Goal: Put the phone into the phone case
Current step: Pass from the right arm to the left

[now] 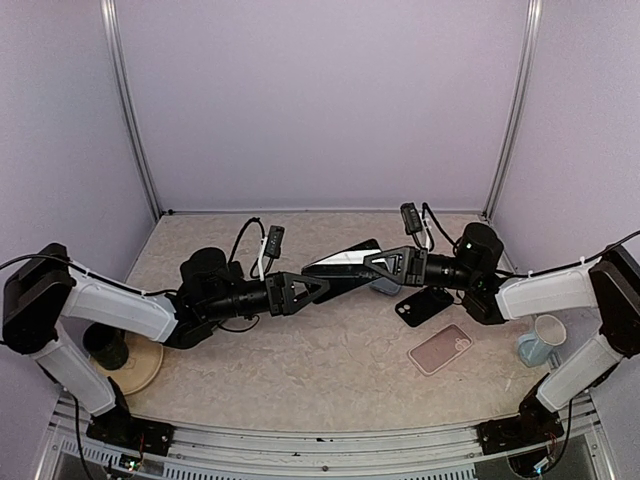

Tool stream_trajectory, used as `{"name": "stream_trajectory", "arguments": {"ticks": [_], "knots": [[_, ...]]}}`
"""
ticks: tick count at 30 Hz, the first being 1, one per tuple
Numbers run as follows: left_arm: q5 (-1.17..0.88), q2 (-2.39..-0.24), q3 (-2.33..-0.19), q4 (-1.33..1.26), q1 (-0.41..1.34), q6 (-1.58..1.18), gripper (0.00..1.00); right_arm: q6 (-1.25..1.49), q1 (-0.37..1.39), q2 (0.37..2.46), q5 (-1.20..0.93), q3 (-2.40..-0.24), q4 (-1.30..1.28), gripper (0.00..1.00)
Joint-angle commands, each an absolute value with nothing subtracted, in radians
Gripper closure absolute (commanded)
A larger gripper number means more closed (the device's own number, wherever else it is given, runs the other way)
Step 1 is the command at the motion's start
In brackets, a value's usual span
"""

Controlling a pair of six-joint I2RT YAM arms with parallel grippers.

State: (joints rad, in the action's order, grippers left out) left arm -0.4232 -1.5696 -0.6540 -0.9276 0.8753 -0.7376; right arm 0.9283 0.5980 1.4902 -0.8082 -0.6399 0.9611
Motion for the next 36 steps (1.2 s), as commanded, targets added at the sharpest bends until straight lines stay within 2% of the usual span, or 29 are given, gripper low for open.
{"name": "stream_trajectory", "arguments": {"ticks": [1, 19, 21, 23, 32, 34, 36], "knots": [[-0.465, -1.584, -0.674, -0.987, 0.868, -0.745, 0.31, 0.943, 0.597, 1.512, -0.817, -0.646, 1.056, 1.00], [-0.516, -1.634, -0.677, -1.062, 0.869, -0.777, 0.55, 1.017, 0.631, 1.644, -0.835, -0.655, 1.189, 1.00], [-0.518, -1.635, -0.675, -1.067, 0.869, -0.779, 0.60, 1.022, 0.636, 1.656, -0.836, -0.658, 1.201, 1.00], [-0.521, -1.634, -0.672, -1.076, 0.870, -0.782, 0.71, 1.030, 0.639, 1.663, -0.837, -0.660, 1.211, 1.00], [-0.521, -1.628, -0.658, -1.090, 0.870, -0.785, 0.96, 1.008, 0.643, 1.654, -0.832, -0.660, 1.185, 1.00], [-0.526, -1.625, -0.656, -1.093, 0.870, -0.785, 1.00, 0.993, 0.643, 1.650, -0.830, -0.661, 1.169, 0.95], [-0.528, -1.623, -0.653, -1.096, 0.869, -0.787, 1.00, 0.975, 0.642, 1.646, -0.828, -0.667, 1.145, 0.84]]}}
